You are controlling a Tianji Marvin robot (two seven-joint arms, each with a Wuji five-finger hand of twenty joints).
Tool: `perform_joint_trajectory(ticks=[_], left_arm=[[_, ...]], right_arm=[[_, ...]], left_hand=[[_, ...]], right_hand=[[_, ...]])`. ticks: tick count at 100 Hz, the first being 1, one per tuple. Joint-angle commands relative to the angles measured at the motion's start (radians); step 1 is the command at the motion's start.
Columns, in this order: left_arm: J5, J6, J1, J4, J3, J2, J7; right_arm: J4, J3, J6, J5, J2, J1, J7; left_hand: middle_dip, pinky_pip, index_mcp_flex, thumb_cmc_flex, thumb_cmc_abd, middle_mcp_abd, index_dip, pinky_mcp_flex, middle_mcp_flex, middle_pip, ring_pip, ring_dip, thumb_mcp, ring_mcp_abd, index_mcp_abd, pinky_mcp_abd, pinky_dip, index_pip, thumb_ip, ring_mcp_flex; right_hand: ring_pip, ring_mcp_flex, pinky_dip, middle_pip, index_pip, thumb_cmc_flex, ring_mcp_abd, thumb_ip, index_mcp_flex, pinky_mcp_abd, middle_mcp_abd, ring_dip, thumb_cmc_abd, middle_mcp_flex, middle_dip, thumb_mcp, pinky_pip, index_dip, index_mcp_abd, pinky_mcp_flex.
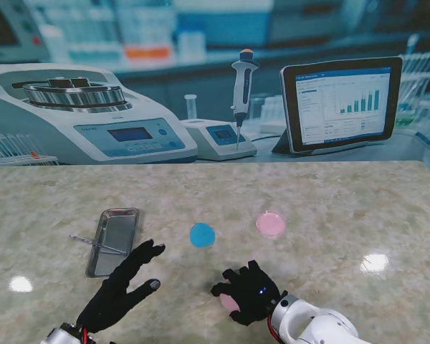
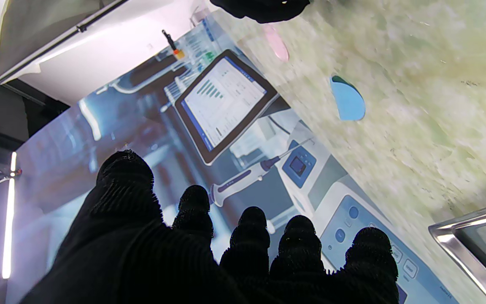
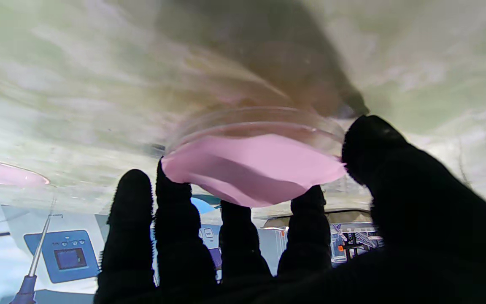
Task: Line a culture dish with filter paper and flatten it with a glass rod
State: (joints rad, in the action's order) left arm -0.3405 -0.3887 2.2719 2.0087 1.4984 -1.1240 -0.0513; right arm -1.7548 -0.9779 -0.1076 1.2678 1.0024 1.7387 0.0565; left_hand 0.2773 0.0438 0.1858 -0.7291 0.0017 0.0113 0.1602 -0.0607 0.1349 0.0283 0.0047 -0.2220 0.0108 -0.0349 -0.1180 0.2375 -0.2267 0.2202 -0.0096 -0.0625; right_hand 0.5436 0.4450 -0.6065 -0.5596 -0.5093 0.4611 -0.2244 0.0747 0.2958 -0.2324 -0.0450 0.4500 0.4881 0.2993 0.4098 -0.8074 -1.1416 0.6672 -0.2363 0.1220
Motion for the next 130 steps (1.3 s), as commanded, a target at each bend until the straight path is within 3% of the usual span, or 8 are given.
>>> perform_joint_trajectory(ticks=[1,22,56,73,83,95,108,130], left_arm=[[0.003,0.002,0.006,0.001,0.0,-0.002,0.003],[0.005,0.002,0.006,0.0,0.003,-0.003,0.002],[0.006,0.003,0.003,-0.001,0.0,-0.002,0.004],[0.006,0.001,0.002,-0.002,0.0,-0.002,0.004],[0.006,0.001,0.002,-0.002,0.0,-0.002,0.004],[0.005,0.002,0.001,-0.002,0.0,-0.002,0.004],[0.002,0.002,-0.002,-0.002,-0.002,-0.001,0.005],[-0.007,0.002,-0.007,-0.001,-0.007,0.0,0.007]], right_arm=[[0.001,0.007,0.003,0.0,-0.001,0.004,0.007],[-0.004,0.009,0.004,-0.003,-0.002,0.003,0.031],[-0.022,0.002,0.001,0.004,-0.005,0.008,0.08],[-0.029,-0.005,-0.002,0.008,-0.005,0.014,0.082],[-0.041,-0.019,-0.009,0.003,-0.003,0.022,0.079],[-0.056,-0.047,-0.017,-0.019,0.002,0.033,0.068],[-0.064,-0.074,0.006,-0.075,0.014,0.038,0.045],[-0.048,-0.077,0.055,-0.154,0.029,-0.019,0.035]], left_hand=[[0.037,-0.034,0.008,-0.011,0.027,0.02,0.009,-0.005,-0.01,0.007,0.005,-0.012,-0.019,0.001,-0.013,-0.007,-0.009,0.011,0.009,0.026],[0.037,-0.034,0.009,-0.011,0.026,0.019,0.009,-0.005,-0.01,0.007,0.005,-0.012,-0.019,0.0,-0.014,-0.006,-0.009,0.011,0.009,0.027],[0.037,-0.034,0.009,-0.012,0.026,0.018,0.009,-0.006,-0.01,0.007,0.005,-0.011,-0.019,0.0,-0.012,-0.006,-0.009,0.011,0.009,0.027],[0.037,-0.034,0.009,-0.011,0.026,0.018,0.009,-0.005,-0.01,0.007,0.005,-0.011,-0.019,0.0,-0.014,-0.006,-0.009,0.01,0.008,0.026],[0.037,-0.034,0.01,-0.012,0.025,0.018,0.009,-0.005,-0.01,0.007,0.005,-0.011,-0.019,0.0,-0.014,-0.006,-0.009,0.011,0.009,0.027],[0.037,-0.034,0.011,-0.013,0.025,0.019,0.009,-0.005,-0.01,0.008,0.005,-0.012,-0.019,0.0,-0.013,-0.006,-0.009,0.012,0.009,0.026],[0.038,-0.034,0.01,-0.012,0.025,0.018,0.01,-0.005,-0.01,0.008,0.005,-0.012,-0.019,0.0,-0.013,-0.006,-0.009,0.012,0.009,0.026],[0.038,-0.033,0.01,-0.012,0.025,0.019,0.01,-0.005,-0.01,0.008,0.006,-0.013,-0.019,0.0,-0.013,-0.006,-0.009,0.013,0.008,0.027]], right_hand=[[-0.028,-0.037,-0.003,-0.015,0.006,0.04,0.022,-0.031,-0.016,-0.006,0.024,-0.012,-0.051,-0.024,-0.001,-0.043,0.018,0.011,0.003,-0.02],[-0.077,-0.084,0.0,0.002,0.028,0.029,0.01,-0.033,-0.038,-0.007,0.023,-0.034,-0.052,-0.063,-0.013,-0.024,0.039,0.013,-0.004,-0.039],[-0.27,-0.224,0.066,0.147,0.113,-0.025,-0.037,-0.018,-0.111,-0.053,0.007,-0.152,-0.042,-0.124,-0.118,0.044,0.176,0.013,0.032,-0.107],[-0.289,-0.258,0.081,0.23,0.171,-0.074,-0.03,-0.008,-0.175,-0.053,0.003,-0.167,-0.056,-0.13,-0.139,0.105,0.206,0.009,0.052,-0.126],[-0.285,-0.251,0.082,0.253,0.197,-0.083,0.011,-0.008,-0.197,-0.041,0.005,-0.166,-0.069,-0.132,-0.138,0.124,0.21,0.008,0.063,-0.129],[-0.272,-0.225,0.077,0.231,0.22,-0.065,0.082,-0.015,-0.182,-0.013,0.018,-0.159,-0.122,-0.123,-0.108,0.172,0.215,0.021,0.081,-0.119],[-0.255,-0.202,0.074,0.169,0.22,-0.037,0.088,-0.025,-0.157,-0.015,0.015,-0.153,-0.164,-0.117,-0.088,0.197,0.216,0.027,0.106,-0.111],[-0.249,-0.196,0.074,0.147,0.218,-0.009,0.089,-0.037,-0.153,-0.018,0.014,-0.151,-0.177,-0.117,-0.089,0.192,0.216,0.026,0.113,-0.109]])
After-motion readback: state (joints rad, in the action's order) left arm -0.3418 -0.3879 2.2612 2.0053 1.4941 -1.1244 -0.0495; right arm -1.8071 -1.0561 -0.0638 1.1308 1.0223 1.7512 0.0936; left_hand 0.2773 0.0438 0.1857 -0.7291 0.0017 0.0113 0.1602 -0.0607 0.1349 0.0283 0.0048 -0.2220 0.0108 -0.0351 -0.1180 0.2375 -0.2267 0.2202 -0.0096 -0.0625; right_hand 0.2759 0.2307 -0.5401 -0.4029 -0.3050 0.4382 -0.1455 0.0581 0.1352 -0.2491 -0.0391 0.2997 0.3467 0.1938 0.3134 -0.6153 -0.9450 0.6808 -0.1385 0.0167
